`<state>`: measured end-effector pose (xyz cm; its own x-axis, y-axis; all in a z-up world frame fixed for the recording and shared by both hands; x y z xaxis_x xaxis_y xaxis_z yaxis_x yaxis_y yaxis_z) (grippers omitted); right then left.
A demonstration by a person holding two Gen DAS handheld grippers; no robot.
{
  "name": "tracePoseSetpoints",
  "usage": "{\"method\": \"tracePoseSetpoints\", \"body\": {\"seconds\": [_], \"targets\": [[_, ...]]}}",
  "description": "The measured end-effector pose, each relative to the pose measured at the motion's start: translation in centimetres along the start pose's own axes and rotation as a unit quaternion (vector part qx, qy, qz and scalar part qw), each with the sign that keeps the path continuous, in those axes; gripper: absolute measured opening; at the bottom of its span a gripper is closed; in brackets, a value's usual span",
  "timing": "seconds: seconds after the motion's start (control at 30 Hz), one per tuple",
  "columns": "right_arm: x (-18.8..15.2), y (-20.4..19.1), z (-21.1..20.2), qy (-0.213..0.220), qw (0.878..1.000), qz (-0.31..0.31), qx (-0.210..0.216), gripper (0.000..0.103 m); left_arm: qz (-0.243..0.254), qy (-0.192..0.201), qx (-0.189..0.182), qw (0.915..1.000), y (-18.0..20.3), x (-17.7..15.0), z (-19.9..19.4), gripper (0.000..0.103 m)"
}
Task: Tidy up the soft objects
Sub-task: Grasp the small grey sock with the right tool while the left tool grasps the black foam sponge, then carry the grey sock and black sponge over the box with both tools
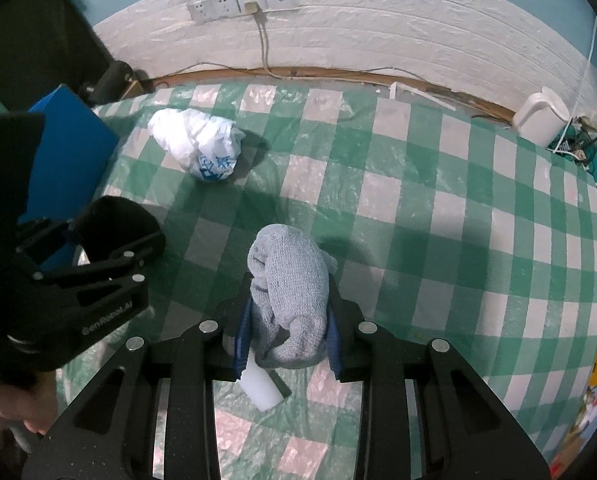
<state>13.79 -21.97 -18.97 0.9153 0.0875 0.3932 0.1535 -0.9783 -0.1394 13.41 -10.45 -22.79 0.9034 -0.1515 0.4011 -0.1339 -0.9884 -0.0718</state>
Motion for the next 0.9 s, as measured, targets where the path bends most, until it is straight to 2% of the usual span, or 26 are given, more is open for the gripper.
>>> {"method": "tracePoseSetpoints", "body": {"seconds": [0.4,0.9], "targets": [[0.1,-1.3,-3.0,0.02,1.0,-0.01,0.005,0.029,0.003,0.022,-0.003,0.9997,-0.5,-1.4,-3.7,0.042],[0.1,-3.1,-6.7,0.049,0.998,-0.032,0.017,0.029,0.02,0.063,0.013,0.9977,-1.5,-2.2,-9.0,0.042]]}}
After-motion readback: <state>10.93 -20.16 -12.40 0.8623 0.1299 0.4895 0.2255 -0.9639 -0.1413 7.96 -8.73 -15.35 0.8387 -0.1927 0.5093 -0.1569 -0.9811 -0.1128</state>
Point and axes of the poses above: each gripper's, at about its wrist camera, not at the fingertips, and z roughly the way its jaws point, y to its right, x to its top, the point moved 5 cm from there along z, roughly the way its jaws point, and after that the axes turned 6 degrees about y, right-handed, at the moved point
